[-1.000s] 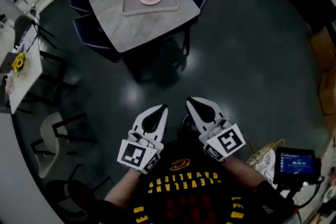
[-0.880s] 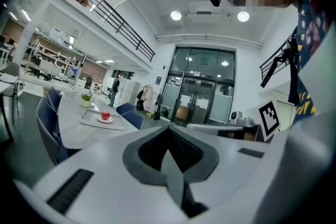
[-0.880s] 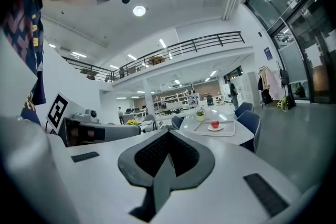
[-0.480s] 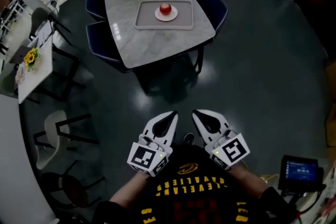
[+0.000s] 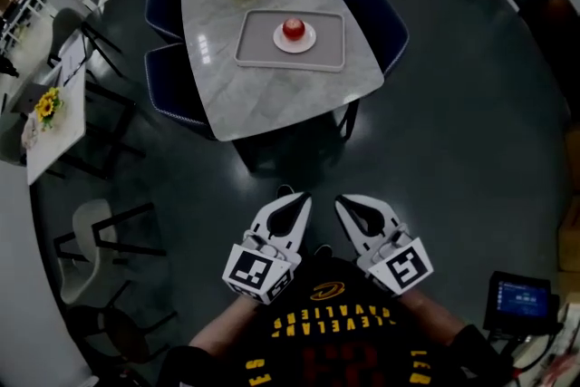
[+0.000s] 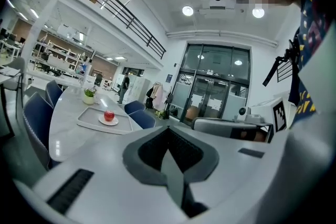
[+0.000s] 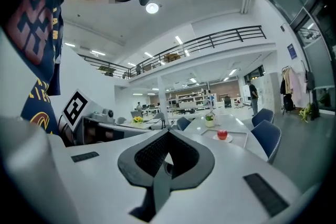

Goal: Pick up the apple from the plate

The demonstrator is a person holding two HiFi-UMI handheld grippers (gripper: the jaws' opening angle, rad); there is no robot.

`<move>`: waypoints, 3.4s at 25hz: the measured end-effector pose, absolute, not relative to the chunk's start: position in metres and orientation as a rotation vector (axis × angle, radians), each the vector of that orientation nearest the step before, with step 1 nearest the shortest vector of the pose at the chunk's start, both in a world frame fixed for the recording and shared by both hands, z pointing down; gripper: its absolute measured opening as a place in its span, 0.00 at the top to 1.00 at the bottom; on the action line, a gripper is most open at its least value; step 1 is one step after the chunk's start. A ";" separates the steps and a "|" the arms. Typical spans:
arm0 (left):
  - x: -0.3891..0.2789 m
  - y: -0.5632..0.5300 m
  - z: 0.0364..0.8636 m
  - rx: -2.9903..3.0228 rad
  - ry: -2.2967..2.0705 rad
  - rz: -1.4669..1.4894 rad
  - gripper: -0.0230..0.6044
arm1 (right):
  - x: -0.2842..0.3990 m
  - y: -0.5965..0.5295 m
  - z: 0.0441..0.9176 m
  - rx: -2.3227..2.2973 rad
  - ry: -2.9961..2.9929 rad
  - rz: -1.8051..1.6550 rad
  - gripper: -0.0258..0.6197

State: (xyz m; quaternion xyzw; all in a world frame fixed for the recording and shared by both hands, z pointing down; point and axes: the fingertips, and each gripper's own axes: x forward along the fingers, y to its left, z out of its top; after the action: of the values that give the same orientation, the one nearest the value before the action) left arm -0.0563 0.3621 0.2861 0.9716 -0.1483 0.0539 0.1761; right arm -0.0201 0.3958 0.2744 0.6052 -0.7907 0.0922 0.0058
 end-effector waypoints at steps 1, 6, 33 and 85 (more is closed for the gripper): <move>-0.048 0.347 0.287 2.745 -0.416 0.150 0.96 | -0.009 0.382 0.276 1.919 -2.460 0.294 0.96; 0.001 0.264 0.289 2.744 -0.359 0.146 0.96 | 0.045 0.301 0.282 2.006 -2.425 0.339 0.96; 0.045 0.098 0.328 2.618 -0.209 0.266 0.96 | 0.099 0.141 0.331 2.155 -2.110 0.668 0.96; 0.162 -0.150 0.578 1.742 -0.709 0.623 0.83 | 0.299 -0.074 0.582 1.862 -1.791 1.835 0.85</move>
State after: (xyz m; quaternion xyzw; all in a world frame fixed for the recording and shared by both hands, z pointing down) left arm 0.1617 -0.1496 0.5775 0.7352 -0.2994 0.2631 0.5483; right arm 0.2992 -0.0738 0.5822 0.5875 -0.5652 0.5790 -0.0138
